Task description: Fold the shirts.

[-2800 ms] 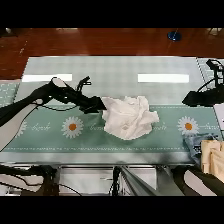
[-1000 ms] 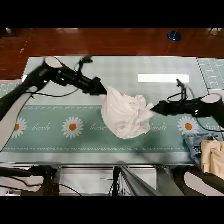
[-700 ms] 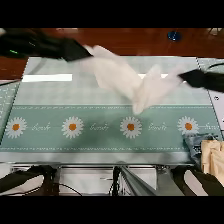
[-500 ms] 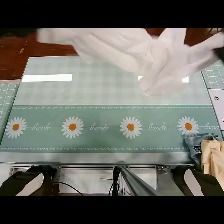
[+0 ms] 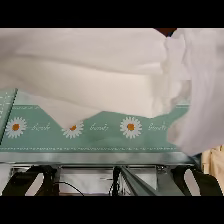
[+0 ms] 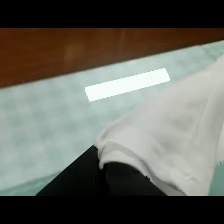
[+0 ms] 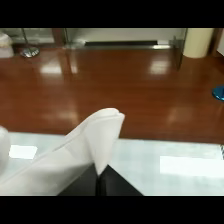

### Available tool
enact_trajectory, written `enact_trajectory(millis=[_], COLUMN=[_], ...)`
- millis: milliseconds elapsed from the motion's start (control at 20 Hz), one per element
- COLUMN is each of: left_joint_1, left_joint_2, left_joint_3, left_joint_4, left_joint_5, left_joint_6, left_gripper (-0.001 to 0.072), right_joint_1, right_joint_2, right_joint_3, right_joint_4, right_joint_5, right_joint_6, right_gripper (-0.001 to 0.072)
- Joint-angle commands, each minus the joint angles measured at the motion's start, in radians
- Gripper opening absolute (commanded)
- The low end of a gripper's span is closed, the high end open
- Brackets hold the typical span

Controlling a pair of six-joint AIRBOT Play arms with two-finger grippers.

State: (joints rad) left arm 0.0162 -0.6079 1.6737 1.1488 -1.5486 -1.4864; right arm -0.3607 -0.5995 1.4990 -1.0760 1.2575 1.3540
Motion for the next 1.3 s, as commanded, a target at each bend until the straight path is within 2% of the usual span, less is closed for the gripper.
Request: enact_trajectory(millis=[0, 100, 200, 400, 500, 600, 750, 950, 1000, 1050, 1100, 1150, 1250], left_joint_1=[0.002, 0.002, 0.002, 0.002, 0.002, 0.000, 0.000, 0.000, 0.000, 0.000, 0.000, 0.000, 0.000], left_joint_2=[0.044, 0.064, 0.092, 0.116, 0.095, 0.053, -0.051, -0.190, -0.209, -0.223, -0.227, -0.226, -0.226], left_joint_3=[-0.077, -0.218, -0.427, -0.843, -0.984, -1.078, -1.142, -1.144, -1.144, -1.143, -1.143, -1.143, -1.143], left_joint_4=[0.039, -0.014, -0.067, -0.090, -0.124, -0.153, -0.155, -0.163, -0.166, -0.167, -0.167, -0.167, -0.167], left_joint_5=[-0.169, -0.156, -0.080, 0.192, 0.369, 0.512, 0.582, 0.595, 0.606, 0.618, 0.630, 0.637, 0.635], left_joint_6=[-0.124, -0.142, -0.138, -0.066, -0.013, 0.037, 0.088, 0.125, 0.126, 0.126, 0.131, 0.143, 0.164], left_gripper=[0.0018, 0.0018, 0.0018, 0.0019, 0.0018, 0.0019, 0.0020, 0.0020, 0.0020, 0.0020, 0.0020, 0.0020, 0.0021], right_joint_1=[-0.001, -0.001, 0.029, 0.188, 0.253, 0.295, 0.317, 0.315, 0.315, 0.313, 0.310, 0.304, 0.278], right_joint_2=[-0.020, -0.083, -0.130, -0.242, -0.343, -0.461, -0.621, -0.705, -0.692, -0.670, -0.642, -0.609, -0.523], right_joint_3=[0.020, -0.025, -0.143, -0.418, -0.475, -0.476, -0.476, -0.474, -0.461, -0.431, -0.395, -0.354, -0.301], right_joint_4=[-0.067, 0.014, 0.052, -0.115, -0.129, -0.129, -0.118, -0.105, -0.114, -0.140, -0.193, -0.290, -0.579], right_joint_5=[0.256, 0.388, 0.370, 0.090, -0.066, -0.173, -0.274, -0.290, -0.272, -0.225, -0.167, -0.104, 0.019], right_joint_6=[0.066, 0.079, 0.077, 0.073, 0.011, -0.002, -0.002, -0.002, -0.004, -0.010, -0.010, -0.007, 0.039], right_gripper=[0.0020, 0.0020, 0.0019, 0.0020, 0.0020, 0.0020, 0.0021, 0.0026, 0.0107, 0.0274, 0.0475, 0.0578, 0.0572])
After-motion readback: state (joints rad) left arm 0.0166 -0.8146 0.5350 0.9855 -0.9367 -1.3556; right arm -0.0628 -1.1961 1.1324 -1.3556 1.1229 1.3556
